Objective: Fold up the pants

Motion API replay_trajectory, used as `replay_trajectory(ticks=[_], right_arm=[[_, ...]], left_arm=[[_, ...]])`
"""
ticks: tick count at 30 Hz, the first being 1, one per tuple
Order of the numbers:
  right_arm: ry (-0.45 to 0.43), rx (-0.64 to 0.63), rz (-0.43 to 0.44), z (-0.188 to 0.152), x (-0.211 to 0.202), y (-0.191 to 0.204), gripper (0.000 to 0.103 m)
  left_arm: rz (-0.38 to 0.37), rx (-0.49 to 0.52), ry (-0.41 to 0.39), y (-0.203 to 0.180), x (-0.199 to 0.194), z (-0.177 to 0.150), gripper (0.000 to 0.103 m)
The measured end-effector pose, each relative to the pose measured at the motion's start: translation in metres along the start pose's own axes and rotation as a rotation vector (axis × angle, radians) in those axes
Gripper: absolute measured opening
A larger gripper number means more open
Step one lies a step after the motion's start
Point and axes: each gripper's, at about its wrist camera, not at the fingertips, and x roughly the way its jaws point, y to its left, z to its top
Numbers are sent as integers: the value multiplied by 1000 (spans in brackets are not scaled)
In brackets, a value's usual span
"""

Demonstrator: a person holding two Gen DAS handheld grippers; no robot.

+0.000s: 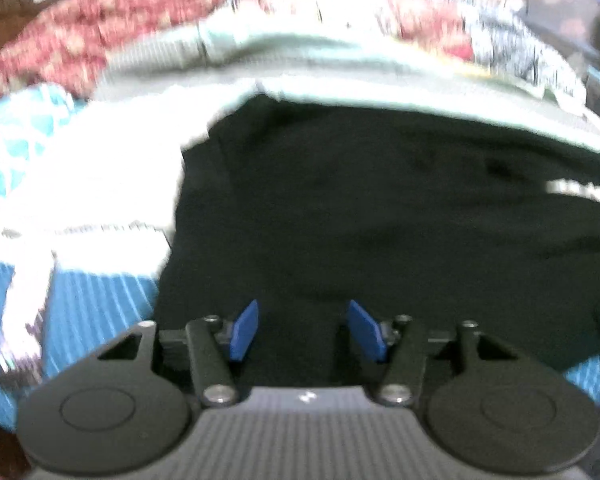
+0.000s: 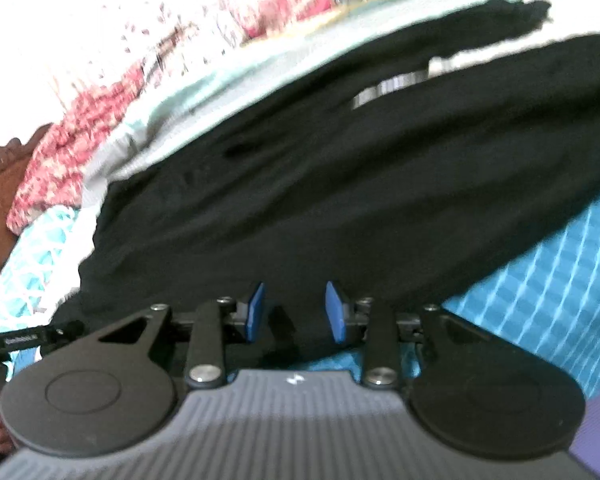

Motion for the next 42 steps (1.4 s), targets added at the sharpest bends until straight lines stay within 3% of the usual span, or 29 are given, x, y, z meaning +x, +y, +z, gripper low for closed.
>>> replay_trajectory(ticks=[4,6,7,8,13,19,21,22,26,27,29,31,33,35,36,37,39,42], right_arm=[[-62,19,-31,22,-8,-9,38],[-87,28,-61,29,-10,-17,38],[-97,36,-76,32,-11,-22,38],[-105,47,-89,36,-12,-26,38],[-144,75,-174,65,-16,-46,38],[-185,114,-279,160,-13,-70,39],[-205,150,-300,199,-3,-79,47],[-214,184,-315,219,5,-86,49],[-212,333,-365,281,51,-120,49],[-191,362,-394,291,64,-128,49],[-105,420,-478,305,97,-145,49],[-23,477,-547,311,126,-163,50],[13,530,-579,310,146,-178,50],[-21,551,-597,307,156,-185,51],[-45,539,-601,306,157,-185,38],[-47,506,-611,308,159,-183,5],[-44,488,-595,306,155,-185,6],[-126,550,-515,301,123,-187,6]], left_arm=[[112,58,-99,26,6,49,58],[135,99,-143,35,19,75,66],[140,117,-156,39,31,90,75],[144,124,-158,43,43,101,80],[200,196,-139,47,120,151,82],[185,279,-104,27,177,160,82],[181,311,-94,17,189,160,82],[184,330,-91,14,196,160,79],[180,374,-57,5,215,158,48],[181,375,-55,4,217,157,45],[173,381,-59,3,219,154,27],[163,390,-56,2,218,154,17],[173,399,-76,2,213,154,14],[183,387,-99,3,204,154,13],[183,376,-109,3,200,155,12],[183,361,-121,5,193,155,12],[183,338,-145,6,177,156,12],[173,303,-194,9,147,157,12]])
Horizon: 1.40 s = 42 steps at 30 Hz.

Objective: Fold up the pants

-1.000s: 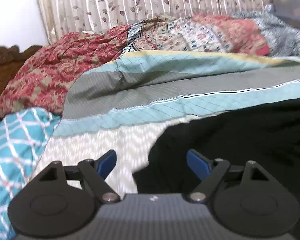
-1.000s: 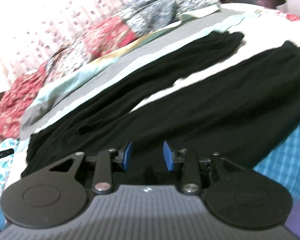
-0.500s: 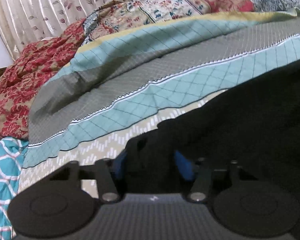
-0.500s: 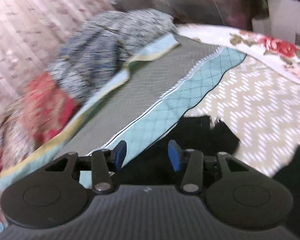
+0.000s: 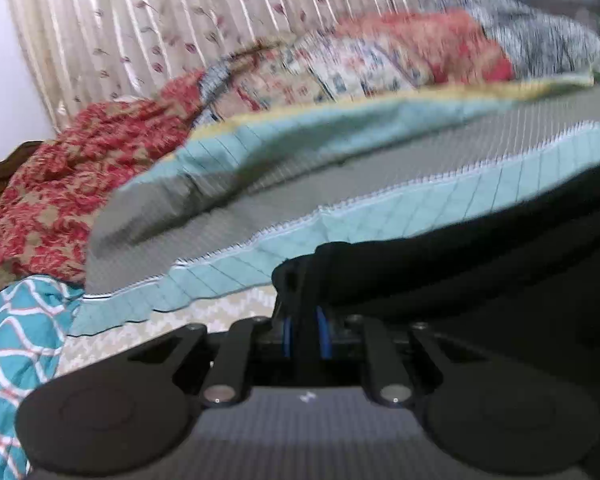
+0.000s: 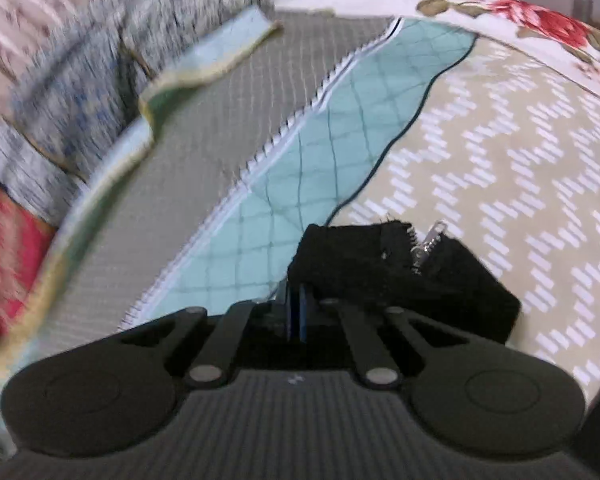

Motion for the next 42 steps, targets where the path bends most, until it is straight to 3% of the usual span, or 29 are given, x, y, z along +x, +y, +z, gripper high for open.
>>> replay_trajectory(ticks=[7,12,19,24,27,29,30,31,33,37,38,39,42], right_arm=[[-48,102,231,4,-103,-57,6],[-64,152,326,-16,-174,-121,6],[-36,230,254,-85,-197,-210,6],[-20,345,214,-119,-191,-252,3],[-60,375,122,-124,-187,-263,7],[-68,445,152,-128,-192,-271,15],[-79,461,166,-129,-197,-273,26],[-106,447,165,-129,-206,-271,34],[-166,356,157,-131,-226,-263,34],[-231,180,215,-144,-257,-236,34],[-230,122,253,-148,-261,-228,34],[-219,56,297,-153,-263,-213,34],[-107,-212,451,-173,-263,-150,34]], left_arm=[[-14,-92,-103,19,-83,-6,12],[-63,-127,-126,23,-146,-42,12],[-111,-153,-39,-1,-207,-117,12],[-122,-185,90,-20,-213,-163,16],[-101,-138,138,-32,-213,-177,22],[-120,-152,122,-24,-226,-180,35],[-133,-170,104,-17,-235,-182,40],[-147,-194,86,-8,-243,-185,47],[-167,-267,69,11,-253,-191,51],[-225,-562,82,69,-246,-193,70],[-245,-649,97,82,-238,-193,83],[-260,-714,121,92,-227,-192,89],[-351,-855,184,105,-193,-191,93]])
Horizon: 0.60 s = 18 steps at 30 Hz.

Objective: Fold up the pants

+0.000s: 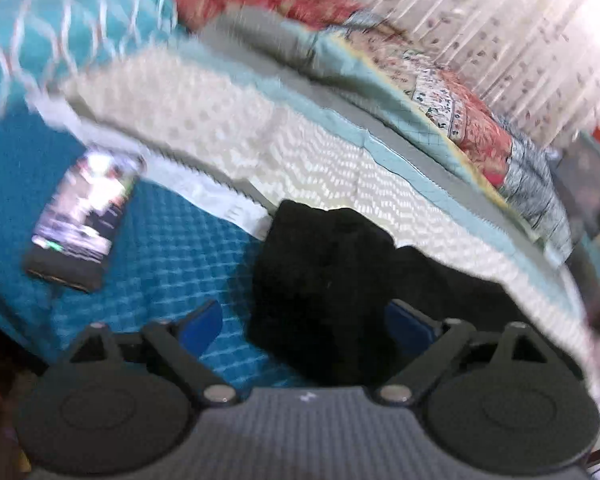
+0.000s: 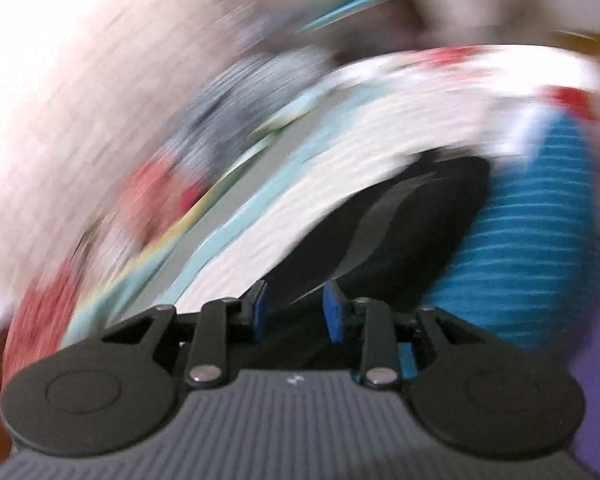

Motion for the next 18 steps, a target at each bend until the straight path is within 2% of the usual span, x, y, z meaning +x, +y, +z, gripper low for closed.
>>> replay_trajectory(ticks=[1,3,6,7,9,10,11,12,14,16,17,18], right_arm=[[59,-88,63,-7,12,26,35],[195,-284,190,-31,37,84,39],[382,-583,341,-93,71,176,42],[432,-651,384,-114,79,199,42],[502,-800,464,-161,90,244,43],[508,-868,484,-179,95,260,43],[508,-934,498,-197,98,276,44],[511,-991,513,-214,103,290,44],[513,-1064,534,-240,111,312,44],[478,-1106,488,-254,123,325,41],[464,-1122,456,-258,126,326,35],[444,-1138,419,-261,131,328,8]], left_arm=[[-22,-23,18,4,11,6,95],[-2,-68,49,10,34,18,95],[-19,-159,92,19,55,24,93],[-22,-177,102,20,60,24,90],[-21,-190,115,22,67,24,74],[-21,-189,116,20,68,23,58],[-16,-183,108,18,68,23,48],[-15,-175,97,16,66,23,42],[-35,-155,72,10,59,25,18],[-53,-126,36,2,51,31,12],[-54,-103,2,-3,45,34,11],[-51,-85,-35,-6,38,37,11]])
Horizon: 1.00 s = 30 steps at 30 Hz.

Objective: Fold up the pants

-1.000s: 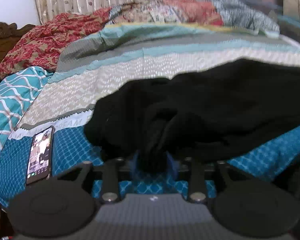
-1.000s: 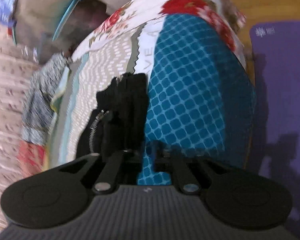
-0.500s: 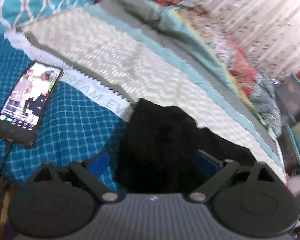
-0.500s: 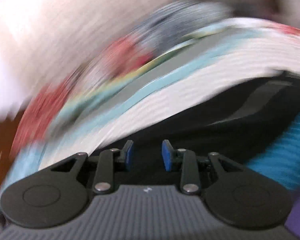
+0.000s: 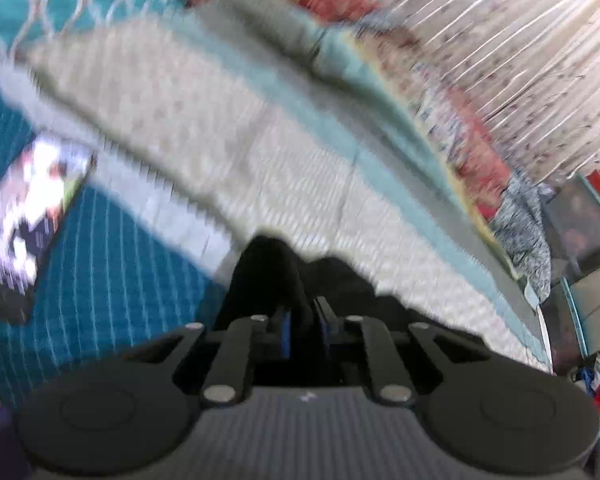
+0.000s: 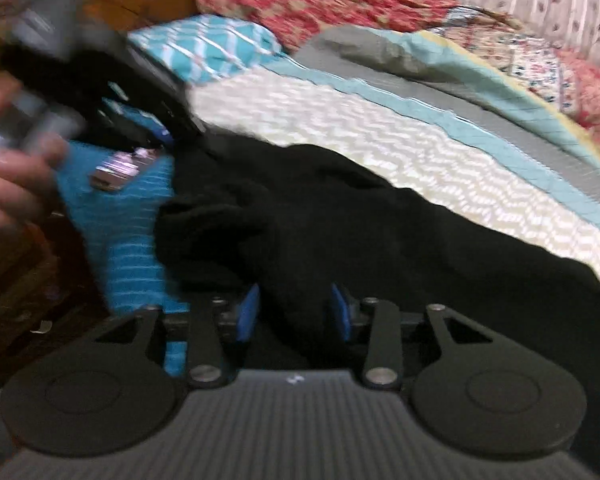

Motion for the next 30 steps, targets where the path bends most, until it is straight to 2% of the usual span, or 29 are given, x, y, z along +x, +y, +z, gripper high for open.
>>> replay_trajectory(ticks=[2,4,6,8,10,11,12,13,14,15,18,21,24,26,29,30], right_arm=[[-20,-13,-96,-6,-3,-9,9],[-76,-28,-160,-15,-23,-16,9],[-101,-32,-152,-32,-43,-18,9],[-61,-68,-107,-53,-44,-12,13],[2,-156,-139,-74,-34,4,17],[5,-188,-160,-83,-32,10,20],[-15,-204,-181,-88,-36,14,22],[-20,-201,-189,-89,-41,16,31],[-26,-184,-197,-88,-46,14,44],[-36,-156,-197,-85,-50,9,48],[-66,-48,-160,-81,-63,-11,49],[-84,66,-155,-87,-76,-29,49],[-107,208,-157,-95,-88,-52,48],[-122,303,-163,-102,-95,-66,47],[-123,439,-169,-113,-99,-86,46],[-108,479,-174,-118,-95,-93,46]], left_arm=[[15,13,-89,-2,-16,4,10],[31,-7,-129,6,-22,6,10],[44,-27,-90,19,-14,0,10],[94,-31,-16,28,2,-15,11],[153,-12,39,35,12,-35,14],[175,-2,48,38,13,-42,20],[185,3,41,40,9,-46,21],[180,-2,35,43,2,-46,26],[176,-20,28,46,-5,-43,32],[175,-39,13,48,-13,-40,33],[164,-73,-60,49,-37,-26,33],[98,-51,-102,30,-50,-17,33],[20,36,-72,-7,-38,-21,33],[-28,110,-19,-35,-17,-32,33],[-50,203,75,-66,20,-54,33],[-28,242,93,-74,31,-63,33]])
